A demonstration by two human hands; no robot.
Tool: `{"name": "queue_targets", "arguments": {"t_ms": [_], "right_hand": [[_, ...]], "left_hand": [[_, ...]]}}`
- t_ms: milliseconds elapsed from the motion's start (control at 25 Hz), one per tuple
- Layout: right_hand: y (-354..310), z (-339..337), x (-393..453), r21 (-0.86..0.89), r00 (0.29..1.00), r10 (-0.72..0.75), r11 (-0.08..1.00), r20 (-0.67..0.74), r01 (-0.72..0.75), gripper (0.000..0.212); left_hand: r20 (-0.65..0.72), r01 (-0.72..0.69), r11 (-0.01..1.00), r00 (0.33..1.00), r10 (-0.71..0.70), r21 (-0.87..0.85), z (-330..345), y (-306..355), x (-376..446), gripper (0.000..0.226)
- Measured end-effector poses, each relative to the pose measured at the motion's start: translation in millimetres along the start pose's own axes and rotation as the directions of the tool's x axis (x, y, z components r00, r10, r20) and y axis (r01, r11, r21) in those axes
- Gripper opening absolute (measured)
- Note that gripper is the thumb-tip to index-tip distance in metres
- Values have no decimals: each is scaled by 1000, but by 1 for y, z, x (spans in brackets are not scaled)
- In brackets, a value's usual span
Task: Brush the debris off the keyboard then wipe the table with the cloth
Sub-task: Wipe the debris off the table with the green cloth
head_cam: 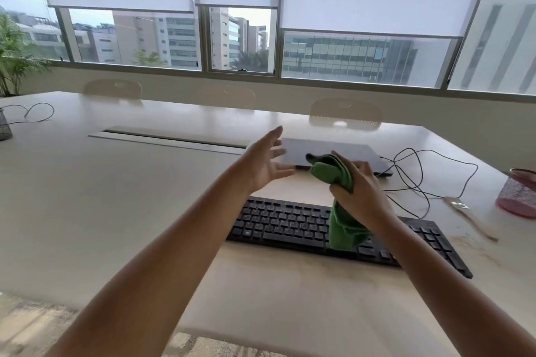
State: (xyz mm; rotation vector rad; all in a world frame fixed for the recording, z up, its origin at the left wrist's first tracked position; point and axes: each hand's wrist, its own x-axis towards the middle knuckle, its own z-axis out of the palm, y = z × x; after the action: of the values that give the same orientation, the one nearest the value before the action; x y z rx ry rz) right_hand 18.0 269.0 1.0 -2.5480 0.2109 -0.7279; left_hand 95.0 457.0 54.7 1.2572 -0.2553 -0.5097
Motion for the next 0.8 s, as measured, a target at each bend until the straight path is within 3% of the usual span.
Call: {"name": "queue_targets", "arguments": {"t_ms": [40, 80, 160, 280, 360, 440, 640, 800], "right_hand": [[7, -3, 2, -109, 997, 66, 992, 37, -62, 64], [13, -5, 0, -217, 989, 119, 971, 90, -97, 61], [-20, 43, 3, -353, 957, 227, 923, 181, -152, 58], [-25, 61, -15, -504, 919, 310, 850, 245, -152, 56], [-30, 69, -18, -590, 910, 344, 793, 233, -149, 59], [-47, 81, -17, -594, 907, 356, 788, 226, -161, 59], [-99, 114, -9, -529, 912, 296, 842, 286, -107, 58], [-150, 148, -15, -472, 924, 169, 881, 344, 15, 59]], "left_hand": [[-90, -57, 975, 993, 78, 217, -16, -3, 1, 42], [-155, -79, 884, 974, 168, 461, -34, -10, 1, 31], [-208, 13, 621, 948, 243, 784, -133, -25, 11, 26], [-187, 155, 265, 977, 100, 952, -176, -73, 15, 44], [-139, 131, 72, 983, 120, 989, -176, -88, 12, 48], [-101, 103, 0, 979, 174, 995, -177, -92, 10, 49], [-95, 103, -41, 981, 167, 994, -180, -97, 12, 50], [-127, 128, 8, 976, 175, 992, -184, -98, 16, 52]]}}
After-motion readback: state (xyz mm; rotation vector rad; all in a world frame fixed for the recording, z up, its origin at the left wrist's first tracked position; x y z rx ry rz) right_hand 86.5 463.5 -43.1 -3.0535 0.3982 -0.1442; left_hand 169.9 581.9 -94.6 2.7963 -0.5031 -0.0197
